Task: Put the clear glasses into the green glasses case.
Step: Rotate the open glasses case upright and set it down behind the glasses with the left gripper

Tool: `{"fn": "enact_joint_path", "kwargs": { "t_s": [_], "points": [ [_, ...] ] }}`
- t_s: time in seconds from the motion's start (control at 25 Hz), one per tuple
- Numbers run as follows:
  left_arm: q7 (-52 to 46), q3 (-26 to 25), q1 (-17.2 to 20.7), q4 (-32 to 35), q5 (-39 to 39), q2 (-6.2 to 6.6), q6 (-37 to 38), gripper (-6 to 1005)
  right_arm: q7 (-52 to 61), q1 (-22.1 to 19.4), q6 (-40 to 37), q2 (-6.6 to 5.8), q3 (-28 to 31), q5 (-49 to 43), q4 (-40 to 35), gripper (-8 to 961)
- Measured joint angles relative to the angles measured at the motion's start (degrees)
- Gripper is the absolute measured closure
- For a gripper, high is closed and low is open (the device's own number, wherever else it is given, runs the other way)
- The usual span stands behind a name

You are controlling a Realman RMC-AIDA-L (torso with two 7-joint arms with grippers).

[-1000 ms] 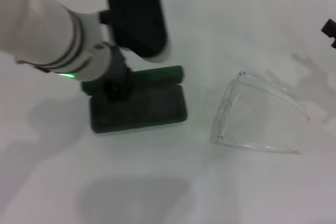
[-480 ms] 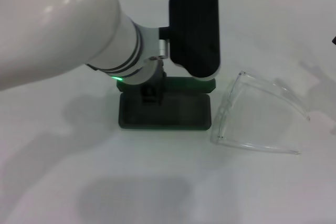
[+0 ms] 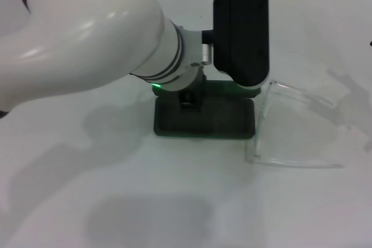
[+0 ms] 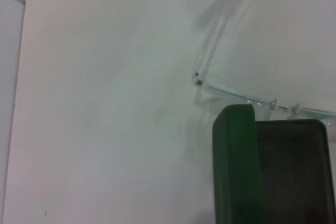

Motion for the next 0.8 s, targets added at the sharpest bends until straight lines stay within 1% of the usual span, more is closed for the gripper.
{"fn": "enact_joint_path", "kwargs": {
  "t_s": [0.16,0.44,0.8],
  "points": [
    [-0.09,0.68,-0.59,-0.92,-1.19,-0.05,-1.22,759,-0.03,0.15,-1.52,0.00,0.00,0.55,0.00,97],
    [-0.75,2.10,-0.82,-2.70,-1.64,-0.08,-4.24,752,-0.04,-0.19,-1.99,0.11,0.00,0.65,-0.02,98],
    [-2.18,2.08,-1.28,-4.16,-1.33,-0.01,-4.69,744,-0.04,-0.61,-3.08,0.18,0.10,1.19,0.13,97]
  ]
}}
